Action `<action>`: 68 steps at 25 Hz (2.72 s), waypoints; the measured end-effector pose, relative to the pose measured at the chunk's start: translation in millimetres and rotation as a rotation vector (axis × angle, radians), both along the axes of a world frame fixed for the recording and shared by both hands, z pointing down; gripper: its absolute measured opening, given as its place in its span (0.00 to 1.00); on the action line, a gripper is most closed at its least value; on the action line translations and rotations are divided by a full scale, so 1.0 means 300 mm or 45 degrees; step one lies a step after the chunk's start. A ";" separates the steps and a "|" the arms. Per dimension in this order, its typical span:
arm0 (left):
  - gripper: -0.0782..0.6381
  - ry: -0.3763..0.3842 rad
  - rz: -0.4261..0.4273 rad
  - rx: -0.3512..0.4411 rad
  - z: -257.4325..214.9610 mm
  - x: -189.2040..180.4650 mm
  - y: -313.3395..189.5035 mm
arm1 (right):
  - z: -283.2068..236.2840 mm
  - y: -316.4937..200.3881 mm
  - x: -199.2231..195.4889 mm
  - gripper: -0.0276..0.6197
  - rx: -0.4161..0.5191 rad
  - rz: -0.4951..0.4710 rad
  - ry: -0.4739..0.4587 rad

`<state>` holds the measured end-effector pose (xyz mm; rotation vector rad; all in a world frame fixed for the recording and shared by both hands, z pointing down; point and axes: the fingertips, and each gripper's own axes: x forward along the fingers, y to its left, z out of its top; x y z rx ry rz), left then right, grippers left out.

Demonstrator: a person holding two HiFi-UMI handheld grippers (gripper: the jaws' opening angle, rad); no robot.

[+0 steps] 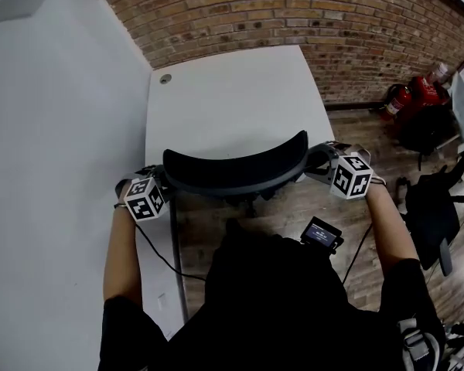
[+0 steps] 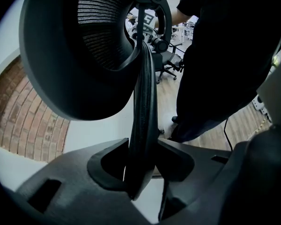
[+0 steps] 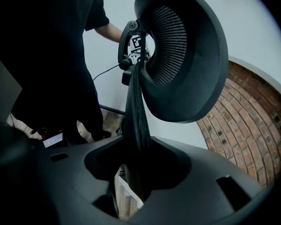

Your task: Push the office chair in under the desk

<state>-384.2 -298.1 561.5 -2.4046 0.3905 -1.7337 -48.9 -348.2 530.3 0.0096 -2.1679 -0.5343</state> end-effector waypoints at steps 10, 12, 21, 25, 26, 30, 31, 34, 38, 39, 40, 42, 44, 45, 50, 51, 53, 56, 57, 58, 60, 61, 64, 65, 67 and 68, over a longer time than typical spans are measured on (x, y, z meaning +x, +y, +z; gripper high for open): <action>0.33 0.007 0.017 0.060 -0.101 -0.023 0.024 | -0.135 0.030 0.007 0.30 -0.019 0.024 -0.140; 0.33 0.019 0.011 0.084 -0.135 -0.029 0.028 | -0.189 0.036 0.001 0.29 -0.033 0.041 -0.229; 0.33 0.406 -0.109 0.248 -0.355 0.049 0.029 | -0.418 0.071 -0.010 0.23 -0.105 0.134 -0.675; 0.28 0.650 -0.213 0.288 -0.398 0.083 0.053 | -0.490 0.082 0.008 0.18 -0.173 0.249 -0.884; 0.26 0.711 -0.239 0.307 -0.408 0.087 0.056 | -0.507 0.084 0.013 0.16 -0.168 0.259 -0.938; 0.20 0.920 -0.357 0.381 -0.432 0.100 0.071 | -0.493 0.077 0.045 0.11 -0.157 0.382 -1.002; 0.19 0.967 -0.392 0.391 -0.435 0.105 0.076 | -0.484 0.079 0.049 0.09 -0.154 0.409 -1.006; 0.16 1.136 -0.470 0.420 -0.454 0.131 0.087 | -0.485 0.098 0.059 0.06 -0.145 0.462 -1.071; 0.13 1.311 -0.551 0.452 -0.487 0.207 0.115 | -0.503 0.151 0.061 0.05 -0.153 0.486 -1.205; 0.13 1.323 -0.562 0.463 -0.486 0.225 0.122 | -0.504 0.164 0.057 0.05 -0.159 0.489 -1.233; 0.13 1.326 -0.573 0.475 -0.483 0.242 0.128 | -0.501 0.175 0.053 0.05 -0.170 0.493 -1.255; 0.13 1.317 -0.596 0.495 -0.468 0.273 0.139 | -0.486 0.194 0.047 0.05 -0.196 0.501 -1.284; 0.13 1.309 -0.618 0.505 -0.452 0.295 0.146 | -0.466 0.210 0.042 0.05 -0.217 0.505 -1.292; 0.13 1.306 -0.629 0.510 -0.444 0.302 0.148 | -0.454 0.214 0.040 0.05 -0.226 0.508 -1.288; 0.13 1.277 -0.700 0.520 -0.403 0.304 0.161 | -0.372 0.219 0.006 0.05 -0.238 0.538 -1.196; 0.13 1.276 -0.712 0.511 -0.395 0.303 0.171 | -0.362 0.226 -0.005 0.05 -0.245 0.535 -1.193; 0.13 1.273 -0.728 0.484 -0.371 0.305 0.197 | -0.338 0.247 -0.025 0.05 -0.264 0.538 -1.181; 0.13 1.250 -0.754 0.467 -0.332 0.296 0.226 | -0.318 0.280 -0.058 0.05 -0.285 0.521 -1.182; 0.13 1.245 -0.762 0.476 -0.325 0.288 0.231 | -0.318 0.290 -0.072 0.05 -0.289 0.509 -1.187; 0.13 1.239 -0.765 0.489 -0.319 0.281 0.235 | -0.313 0.300 -0.083 0.05 -0.295 0.507 -1.180; 0.13 1.234 -0.759 0.505 -0.308 0.273 0.249 | -0.286 0.321 -0.095 0.05 -0.314 0.541 -1.139; 0.13 1.239 -0.754 0.502 -0.303 0.270 0.261 | -0.273 0.335 -0.100 0.05 -0.326 0.566 -1.115; 0.13 1.270 -0.719 0.466 -0.293 0.264 0.321 | -0.276 0.389 -0.138 0.05 -0.311 0.576 -1.104; 0.13 1.274 -0.700 0.455 -0.292 0.261 0.344 | -0.287 0.409 -0.157 0.05 -0.291 0.564 -1.113; 0.13 1.277 -0.660 0.439 -0.290 0.255 0.391 | -0.299 0.461 -0.189 0.05 -0.273 0.564 -1.101; 0.13 1.280 -0.640 0.435 -0.290 0.252 0.417 | -0.302 0.492 -0.201 0.05 -0.271 0.573 -1.085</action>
